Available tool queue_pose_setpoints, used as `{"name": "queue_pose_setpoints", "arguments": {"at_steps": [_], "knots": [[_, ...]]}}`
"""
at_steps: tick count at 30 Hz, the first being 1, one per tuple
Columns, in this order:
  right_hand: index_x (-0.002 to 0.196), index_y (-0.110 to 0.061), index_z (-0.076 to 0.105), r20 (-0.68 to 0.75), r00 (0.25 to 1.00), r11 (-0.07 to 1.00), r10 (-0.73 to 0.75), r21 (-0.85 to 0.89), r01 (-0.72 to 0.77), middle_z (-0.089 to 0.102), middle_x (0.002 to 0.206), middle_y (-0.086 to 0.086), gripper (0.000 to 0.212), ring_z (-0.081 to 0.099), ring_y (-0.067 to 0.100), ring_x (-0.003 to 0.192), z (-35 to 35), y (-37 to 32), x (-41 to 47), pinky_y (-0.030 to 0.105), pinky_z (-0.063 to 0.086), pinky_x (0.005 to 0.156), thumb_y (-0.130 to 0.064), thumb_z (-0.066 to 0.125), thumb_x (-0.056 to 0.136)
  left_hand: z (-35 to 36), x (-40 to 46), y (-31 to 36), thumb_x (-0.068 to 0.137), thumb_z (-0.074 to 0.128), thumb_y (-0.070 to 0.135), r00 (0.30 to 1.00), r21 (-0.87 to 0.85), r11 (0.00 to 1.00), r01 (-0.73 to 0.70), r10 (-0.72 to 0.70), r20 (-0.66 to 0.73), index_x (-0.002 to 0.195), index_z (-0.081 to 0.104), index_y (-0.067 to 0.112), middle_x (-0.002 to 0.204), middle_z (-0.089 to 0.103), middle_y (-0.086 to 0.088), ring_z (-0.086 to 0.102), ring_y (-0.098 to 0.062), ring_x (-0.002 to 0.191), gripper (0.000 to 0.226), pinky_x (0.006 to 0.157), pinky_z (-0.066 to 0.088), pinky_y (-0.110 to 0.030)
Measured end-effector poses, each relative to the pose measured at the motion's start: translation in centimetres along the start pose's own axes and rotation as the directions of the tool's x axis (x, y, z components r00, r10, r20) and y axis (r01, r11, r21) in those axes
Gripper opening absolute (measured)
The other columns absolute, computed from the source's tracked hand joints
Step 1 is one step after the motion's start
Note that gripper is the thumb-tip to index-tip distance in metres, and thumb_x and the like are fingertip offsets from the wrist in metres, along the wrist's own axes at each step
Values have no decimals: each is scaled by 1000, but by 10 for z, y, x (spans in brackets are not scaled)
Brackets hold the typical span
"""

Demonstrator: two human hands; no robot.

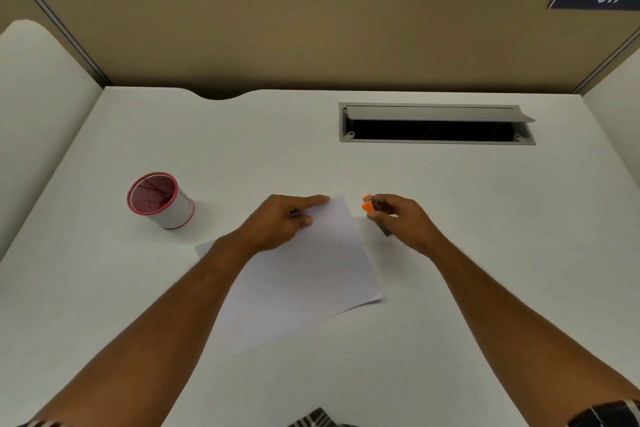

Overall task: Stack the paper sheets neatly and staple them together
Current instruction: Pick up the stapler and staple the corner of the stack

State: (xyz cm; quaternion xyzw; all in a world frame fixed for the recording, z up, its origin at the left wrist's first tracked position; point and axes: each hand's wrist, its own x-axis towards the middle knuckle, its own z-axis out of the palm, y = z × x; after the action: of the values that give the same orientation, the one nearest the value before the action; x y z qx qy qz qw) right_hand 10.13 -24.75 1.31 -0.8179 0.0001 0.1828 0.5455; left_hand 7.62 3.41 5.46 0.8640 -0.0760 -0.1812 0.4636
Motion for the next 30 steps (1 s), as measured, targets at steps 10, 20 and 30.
{"name": "queue_pose_setpoints", "arguments": {"at_steps": [10, 20, 30], "knots": [[112, -13, 71, 203, 975, 983, -85, 178, 49, 70, 87, 8, 29, 57, 20, 72, -27, -42, -61, 26, 38, 53, -20, 67, 84, 9, -16, 29, 97, 56, 8, 985, 224, 960, -166, 153, 73, 137, 55, 37, 137, 62, 7, 58, -12, 122, 49, 101, 49, -26], [110, -19, 72, 296, 949, 970, -109, -175, 167, 73, 103, -1, 31, 68, 18, 95, -39, -64, -62, 30, 55, 82, -27, 77, 80, 14, -26, 43, 96, 56, 4, 951, 388, 869, -307, 291, 102, 140, 53, 34, 104, 72, 5, 60, -13, 87, 53, 81, 52, -27], [102, -22, 72, 312, 938, 923, -150, -296, 246, 72, 97, -7, 29, 68, 14, 93, -35, -72, -57, 32, 57, 84, -38, 77, 79, 18, -25, 50, 96, 57, 7, 941, 457, 824, -335, 315, 122, 141, 51, 31, 106, 73, 2, 59, -12, 86, 51, 81, 55, -30]]}}
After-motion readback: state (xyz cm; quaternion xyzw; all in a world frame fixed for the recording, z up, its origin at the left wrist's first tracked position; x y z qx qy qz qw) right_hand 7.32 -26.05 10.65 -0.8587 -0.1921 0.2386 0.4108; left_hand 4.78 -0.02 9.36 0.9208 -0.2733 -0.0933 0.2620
